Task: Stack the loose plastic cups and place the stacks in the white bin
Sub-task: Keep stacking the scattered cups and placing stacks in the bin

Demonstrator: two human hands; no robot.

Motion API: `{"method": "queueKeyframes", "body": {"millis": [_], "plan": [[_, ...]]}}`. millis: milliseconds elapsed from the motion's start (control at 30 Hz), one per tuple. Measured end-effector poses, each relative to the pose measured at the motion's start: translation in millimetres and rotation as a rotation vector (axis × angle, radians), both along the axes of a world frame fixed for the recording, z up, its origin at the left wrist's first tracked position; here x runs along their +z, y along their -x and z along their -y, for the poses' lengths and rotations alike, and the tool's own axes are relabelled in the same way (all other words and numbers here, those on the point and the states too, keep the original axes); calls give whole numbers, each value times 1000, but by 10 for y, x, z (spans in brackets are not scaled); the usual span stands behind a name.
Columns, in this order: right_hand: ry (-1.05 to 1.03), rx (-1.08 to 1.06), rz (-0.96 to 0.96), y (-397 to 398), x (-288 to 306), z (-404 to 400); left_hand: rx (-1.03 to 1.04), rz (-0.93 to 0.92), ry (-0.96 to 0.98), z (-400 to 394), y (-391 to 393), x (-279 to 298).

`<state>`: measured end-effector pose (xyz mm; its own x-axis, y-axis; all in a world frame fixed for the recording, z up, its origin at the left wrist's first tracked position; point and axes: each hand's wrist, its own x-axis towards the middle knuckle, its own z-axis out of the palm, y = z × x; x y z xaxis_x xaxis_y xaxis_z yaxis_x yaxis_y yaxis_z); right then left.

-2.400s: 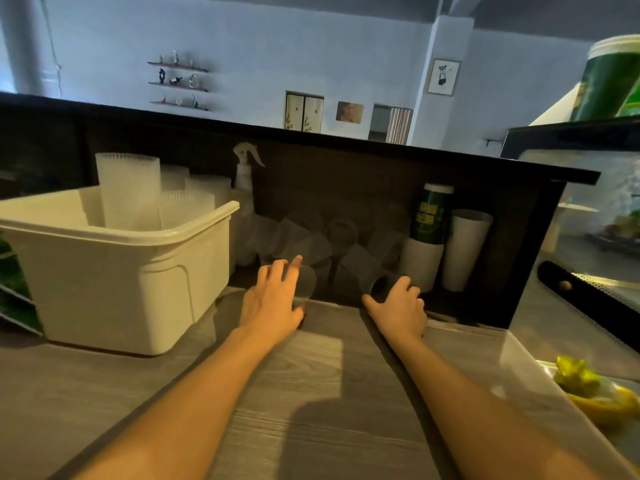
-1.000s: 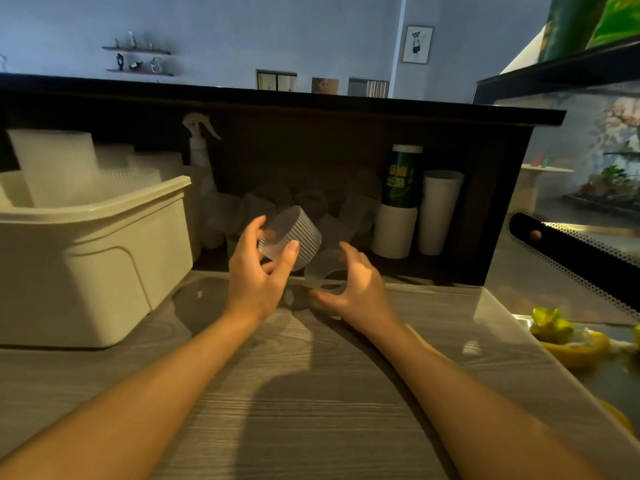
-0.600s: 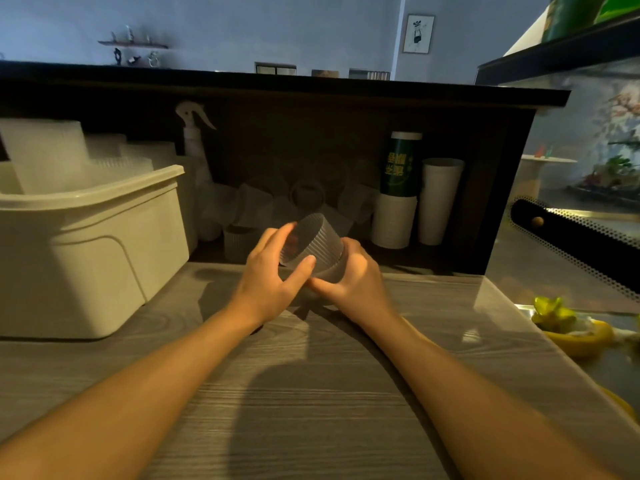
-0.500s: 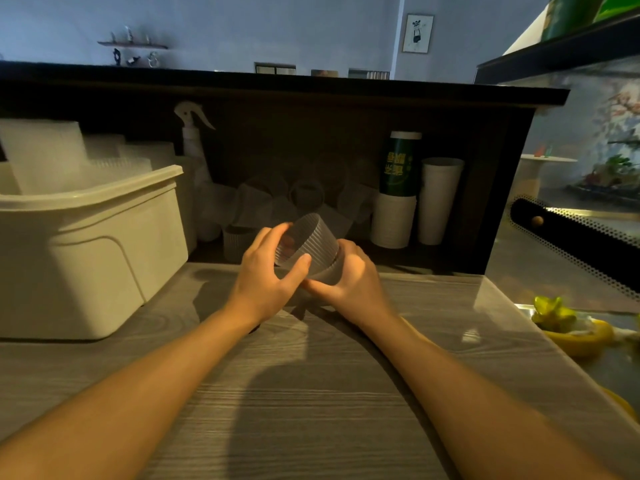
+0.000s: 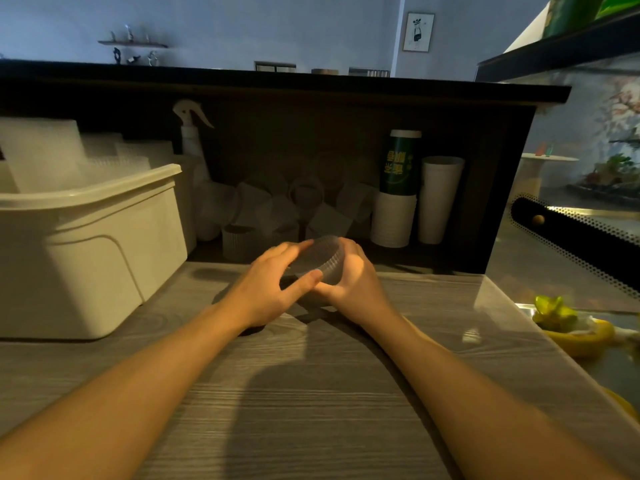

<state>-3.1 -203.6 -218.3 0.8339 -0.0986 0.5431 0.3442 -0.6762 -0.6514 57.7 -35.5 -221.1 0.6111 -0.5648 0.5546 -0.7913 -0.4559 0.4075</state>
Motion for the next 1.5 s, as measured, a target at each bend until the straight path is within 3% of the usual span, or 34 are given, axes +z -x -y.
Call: {"method": "queueKeyframes", "body": {"millis": [100,233,300,433,600,767,867,1000,1100,1200,1300,1500], "plan": [[-1,-5,23,-9,-4,4,83,-5,8,-6,-5,13],[-62,-46,51,-36,-14,33,294,80,293,-70,-108,115],[-98,-77,75,-55,-27,62,435,138,322,-168,-212,179],[-98,-77,89,-86,-45,72,663,178,-57,-334,-428,337],[-82,-73,55,-120,-60,87,769,303,-506,-265,-600,648],[-87,-75,47,-132,-62,91,797,354,-608,-170,-614,794],[-81,-77,43,-141,-57,105,736,443,-438,-212,-622,710],[-30,-74,8,-136,-50,98,500,457,44,-278,-418,583],[6,-57,-9,-115,-49,76,371,379,226,-296,-168,542],[61,-22,5,-69,-28,41,269,185,364,-292,58,501],[159,2,47,-16,4,-8,191,31,415,-275,243,440],[347,35,86,45,8,-104,162,-88,354,-245,400,241]]}}
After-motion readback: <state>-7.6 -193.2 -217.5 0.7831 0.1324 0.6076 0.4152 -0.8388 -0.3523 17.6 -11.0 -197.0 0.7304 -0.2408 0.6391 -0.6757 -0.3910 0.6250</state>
